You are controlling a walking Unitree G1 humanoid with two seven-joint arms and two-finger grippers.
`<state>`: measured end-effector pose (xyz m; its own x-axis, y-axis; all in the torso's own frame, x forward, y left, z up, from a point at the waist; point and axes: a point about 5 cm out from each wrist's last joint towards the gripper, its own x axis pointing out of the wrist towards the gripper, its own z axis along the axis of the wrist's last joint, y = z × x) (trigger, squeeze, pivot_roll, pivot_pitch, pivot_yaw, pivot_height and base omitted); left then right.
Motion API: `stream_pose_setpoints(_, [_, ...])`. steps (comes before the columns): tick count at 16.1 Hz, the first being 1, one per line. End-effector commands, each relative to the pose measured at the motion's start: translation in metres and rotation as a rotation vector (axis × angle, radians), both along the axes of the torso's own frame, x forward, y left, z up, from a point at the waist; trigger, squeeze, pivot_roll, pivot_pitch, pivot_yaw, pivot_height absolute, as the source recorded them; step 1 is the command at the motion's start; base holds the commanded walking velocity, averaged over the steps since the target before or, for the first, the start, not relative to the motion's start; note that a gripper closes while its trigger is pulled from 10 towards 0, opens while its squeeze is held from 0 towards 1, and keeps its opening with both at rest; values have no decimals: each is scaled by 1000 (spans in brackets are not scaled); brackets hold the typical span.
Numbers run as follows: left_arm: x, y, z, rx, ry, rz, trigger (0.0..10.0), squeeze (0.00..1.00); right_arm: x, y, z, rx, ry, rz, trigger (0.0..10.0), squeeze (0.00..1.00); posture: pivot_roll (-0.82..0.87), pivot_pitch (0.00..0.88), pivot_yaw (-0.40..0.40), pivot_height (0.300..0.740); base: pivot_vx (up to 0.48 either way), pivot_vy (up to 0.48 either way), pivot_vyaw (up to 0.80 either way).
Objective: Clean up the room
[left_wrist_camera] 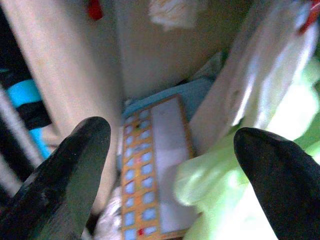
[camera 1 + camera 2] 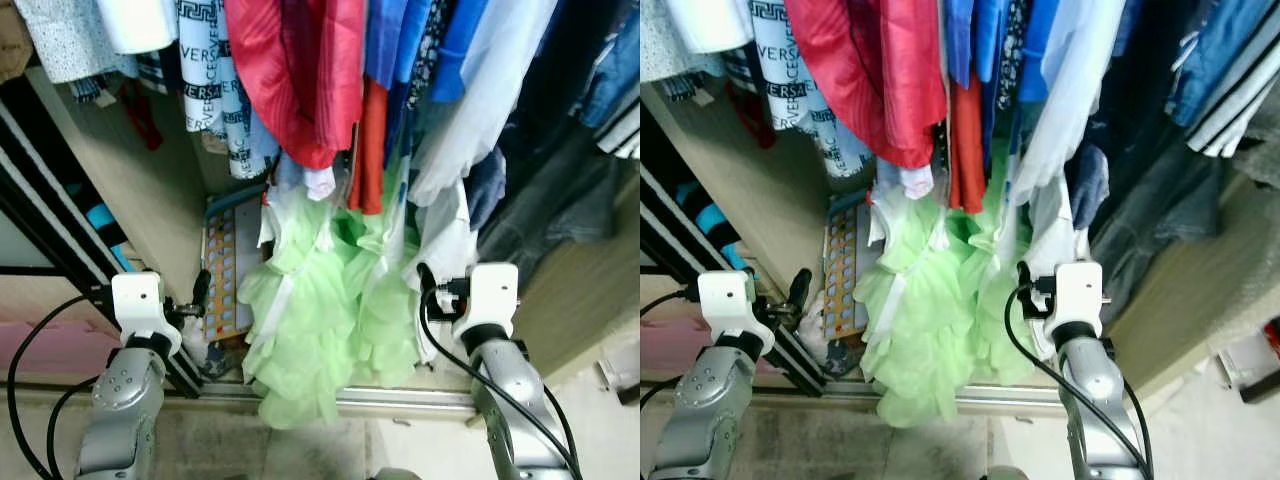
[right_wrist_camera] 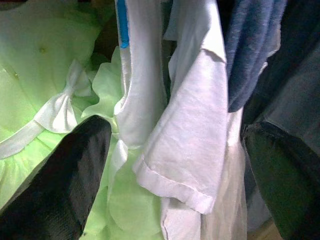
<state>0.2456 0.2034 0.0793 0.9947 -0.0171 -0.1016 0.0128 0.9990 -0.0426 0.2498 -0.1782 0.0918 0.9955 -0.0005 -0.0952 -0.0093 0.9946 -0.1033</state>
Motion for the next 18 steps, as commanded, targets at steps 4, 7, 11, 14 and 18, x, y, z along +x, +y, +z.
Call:
stream_pose_setpoints(4, [-4, 0, 11, 27, -83, -45, 10000, 0, 12, 3, 28, -79, -157, -1, 10000, 0, -97, 0, 36, 740, 0, 0, 0])
stream_pose_setpoints(7, [-10, -1, 11, 48, -90, -45, 10000, 0, 8, -2, 19, 19, -65, -47, 10000, 0, -92, 0, 29, 740, 0, 0, 0])
stream_pose_setpoints(11, [-16, -11, 4, 86, -50, -109, 10000, 0, -3, -5, 13, -68, -67, -55, 10000, 0, -114, 0, 31, 740, 0, 0, 200])
stream_pose_setpoints(14, [-12, -15, 4, 143, -56, -128, 10000, 0, 3, -3, 15, -61, -64, -42, 10000, 0, -114, 0, 32, 740, 0, 0, 800])
stream_pose_setpoints(18, [-13, -7, 3, 108, -42, -66, 10000, 0, 10, 2, 19, -51, -77, -21, 10000, 0, -107, 0, 27, 740, 0, 0, 800])
